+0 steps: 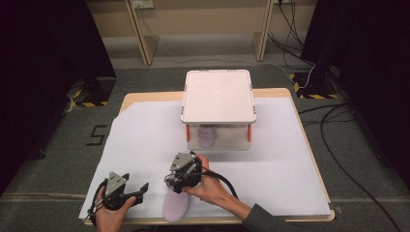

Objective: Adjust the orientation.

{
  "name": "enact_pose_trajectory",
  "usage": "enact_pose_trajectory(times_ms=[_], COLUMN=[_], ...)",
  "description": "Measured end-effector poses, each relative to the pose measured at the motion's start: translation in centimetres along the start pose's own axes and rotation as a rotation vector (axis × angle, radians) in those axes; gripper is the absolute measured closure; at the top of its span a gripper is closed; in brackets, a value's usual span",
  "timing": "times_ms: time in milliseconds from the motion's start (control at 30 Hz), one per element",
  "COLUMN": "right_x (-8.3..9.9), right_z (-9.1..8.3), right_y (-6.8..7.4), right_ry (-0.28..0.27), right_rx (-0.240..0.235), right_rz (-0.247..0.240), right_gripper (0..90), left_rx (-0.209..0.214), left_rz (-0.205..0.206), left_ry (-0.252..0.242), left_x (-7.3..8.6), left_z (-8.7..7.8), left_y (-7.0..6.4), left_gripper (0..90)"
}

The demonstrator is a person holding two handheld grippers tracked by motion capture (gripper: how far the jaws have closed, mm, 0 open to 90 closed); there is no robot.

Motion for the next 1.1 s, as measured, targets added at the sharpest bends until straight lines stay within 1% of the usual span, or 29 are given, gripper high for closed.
enact_pose_trajectory(times_ms=[33, 67, 133, 233, 267, 333, 400, 433, 467, 533, 567, 600, 667, 700, 800, 833, 900, 933, 967, 1033, 1100], right_x=[0.1, 0.3, 0.5, 1.3, 1.7, 2.4, 3.4, 3.9, 4.4, 5.1, 5.3, 5.4, 5.7, 5.8, 6.4, 6.6, 7.2, 7.2, 8.0, 8.7, 9.3], right_z=[-0.2, -0.4, -0.9, -1.5, -1.7, -2.0, -2.1, -2.1, -2.1, -2.3, -2.4, -2.6, -3.0, -3.2, -4.0, -4.3, -4.9, -4.9, -5.5, -5.9, -6.3], right_y=[-0.1, -0.1, -0.1, -0.2, -0.3, -0.4, -0.6, -0.7, -0.9, -1.3, -1.6, -1.8, -1.9, -2.0, -2.1, -2.1, -2.2, -2.2, -2.1, -2.1, -2.1], right_ry=[0.0, 0.002, 0.0, 0.022, 0.026, 0.036, 0.068, 0.087, 0.107, 0.107, 0.105, 0.096, 0.09, 0.088, 0.096, 0.098, 0.103, 0.103, 0.107, 0.11, 0.114], right_rx=[0.003, -0.001, 0.0, -0.004, -0.004, -0.019, -0.018, -0.005, 0.014, 0.011, 0.017, 0.015, -0.006, -0.009, -0.002, 0.0, -0.004, -0.004, -0.012, -0.012, -0.028], right_rz=[-0.002, 0.011, 0.003, 0.003, -0.004, 0.002, -0.017, -0.034, -0.043, -0.03, -0.036, -0.033, -0.008, -0.021, -0.031, -0.044, -0.043, -0.043, -0.033, -0.037, -0.028], right_gripper=[20.1, 20.6, 21.2, 23.8, 25.3, 30.6, 34.2, 33.6, 35.0, 41.7, 45.5, 47.2, 47.4, 47.3, 47.2, 46.6, 45.8, 45.8, 44.7, 41.7, 38.2], left_rx=[0.0, -0.001, -0.002, -0.002, -0.002, -0.002, -0.002, -0.002, -0.002, -0.001, -0.001, -0.001, 0.0, -0.001, 0.0, 0.0, 0.0, 0.0, 0.001, -0.001, -0.001], left_rz=[0.001, 0.001, 0.006, 0.005, 0.006, 0.009, 0.008, 0.008, 0.008, 0.008, 0.008, 0.01, 0.007, 0.006, 0.008, 0.009, 0.01, 0.01, 0.01, 0.011, 0.011], left_ry=[-0.002, -0.002, 0.003, 0.001, 0.001, 0.003, 0.003, 0.003, 0.005, 0.007, 0.007, 0.009, 0.007, 0.007, 0.008, 0.008, 0.01, 0.01, 0.01, 0.012, 0.012], left_x=[0.0, 0.0, 0.0, 0.0, 0.0, 0.0, 0.0, 0.0, 0.0, 0.1, 0.1, 0.1, 0.1, 0.1, 0.1, 0.1, 0.1, 0.1, 0.1, 0.1, 0.1], left_z=[0.0, 0.0, 0.0, 0.0, 0.0, 0.0, 0.0, 0.1, 0.1, 0.1, 0.1, 0.1, 0.1, 0.1, 0.1, 0.1, 0.1, 0.1, 0.1, 0.2, 0.2], left_y=[0.0, 0.0, 0.0, -0.1, -0.1, -0.1, -0.2, -0.2, -0.1, -0.2, -0.2, -0.2, -0.2, -0.2, -0.2, -0.2, -0.2, -0.2, -0.3, -0.3, -0.3], left_gripper=[17.2, 17.2, 17.2, 17.4, 17.4, 17.4, 17.4, 17.4, 17.4, 17.4, 17.4, 17.4, 17.5, 17.5, 17.5, 17.5, 17.5, 17.5, 17.5, 17.5, 17.5])
Point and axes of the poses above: each handheld gripper's, and its own axes: z roughly forward along the jaws, x roughly out of its underside, y roughly to its left, the point moved 6 cm from there along z, roughly forward along the jaws, and after that the axes turned 5 degrees about y, right-handed, at the moved point
